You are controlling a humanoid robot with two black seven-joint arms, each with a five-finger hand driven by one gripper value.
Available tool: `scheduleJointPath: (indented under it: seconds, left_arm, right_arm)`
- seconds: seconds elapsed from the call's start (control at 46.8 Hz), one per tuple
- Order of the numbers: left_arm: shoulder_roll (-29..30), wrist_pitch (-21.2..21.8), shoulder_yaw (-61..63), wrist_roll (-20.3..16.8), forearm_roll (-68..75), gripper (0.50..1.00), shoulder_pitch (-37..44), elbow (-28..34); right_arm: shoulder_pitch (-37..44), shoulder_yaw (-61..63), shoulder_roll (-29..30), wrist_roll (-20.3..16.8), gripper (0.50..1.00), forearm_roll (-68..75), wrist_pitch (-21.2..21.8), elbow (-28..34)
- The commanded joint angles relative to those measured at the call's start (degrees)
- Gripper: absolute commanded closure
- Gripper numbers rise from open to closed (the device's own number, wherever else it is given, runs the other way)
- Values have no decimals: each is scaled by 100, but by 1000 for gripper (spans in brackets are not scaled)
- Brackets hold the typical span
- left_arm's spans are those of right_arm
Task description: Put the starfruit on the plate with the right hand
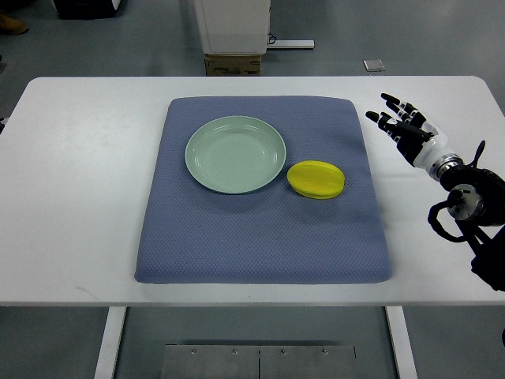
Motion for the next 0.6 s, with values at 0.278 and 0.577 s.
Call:
scheduleJointPath:
  seconds: [0.278,0.577]
  left_arm:
    - [0,-17,0,0,1,500,0,-8]
    - [0,18,-9,0,1,500,0,1]
  right_arm:
    - [33,0,0,0,500,9,0,0]
    - [69,9,-9,0,500,44,0,0]
